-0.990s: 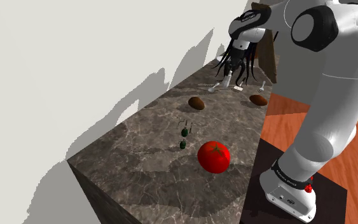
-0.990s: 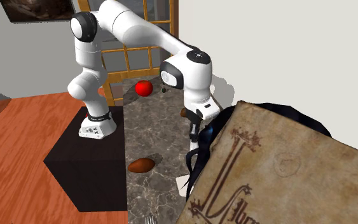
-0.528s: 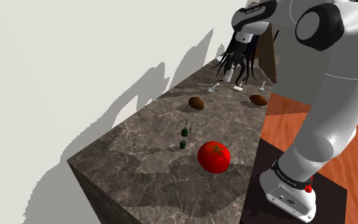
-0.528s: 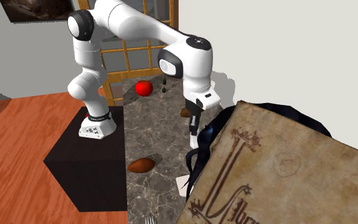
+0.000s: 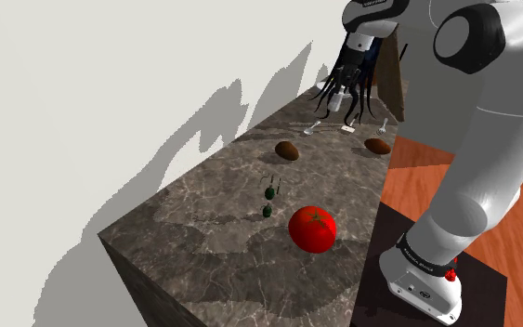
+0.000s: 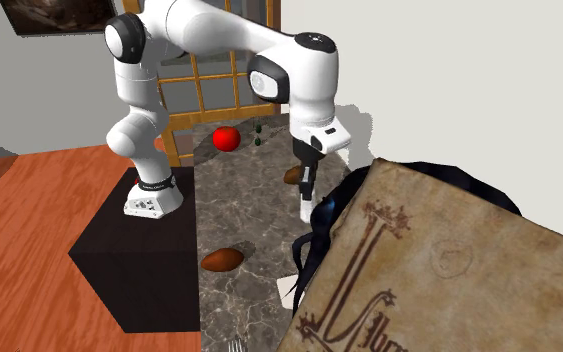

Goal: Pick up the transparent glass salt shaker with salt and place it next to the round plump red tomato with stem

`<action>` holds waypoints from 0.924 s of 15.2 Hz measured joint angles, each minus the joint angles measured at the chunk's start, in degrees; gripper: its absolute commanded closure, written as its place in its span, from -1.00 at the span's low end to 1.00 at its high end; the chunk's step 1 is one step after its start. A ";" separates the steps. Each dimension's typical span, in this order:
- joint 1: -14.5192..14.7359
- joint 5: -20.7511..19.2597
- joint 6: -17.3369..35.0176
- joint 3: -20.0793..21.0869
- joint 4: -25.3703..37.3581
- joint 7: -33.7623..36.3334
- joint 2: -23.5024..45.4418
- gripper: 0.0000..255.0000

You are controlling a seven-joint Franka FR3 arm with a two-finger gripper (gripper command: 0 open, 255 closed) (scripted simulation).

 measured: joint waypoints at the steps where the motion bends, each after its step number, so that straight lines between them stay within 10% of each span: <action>1: -0.04 -0.07 -0.71 -0.04 0.62 0.05 -0.10 1.00; 9: -0.46 -0.23 -6.63 -0.25 6.56 0.52 -0.12 1.00; 14: 3.41 -4.19 -4.01 0.92 -4.14 5.27 -9.47 1.00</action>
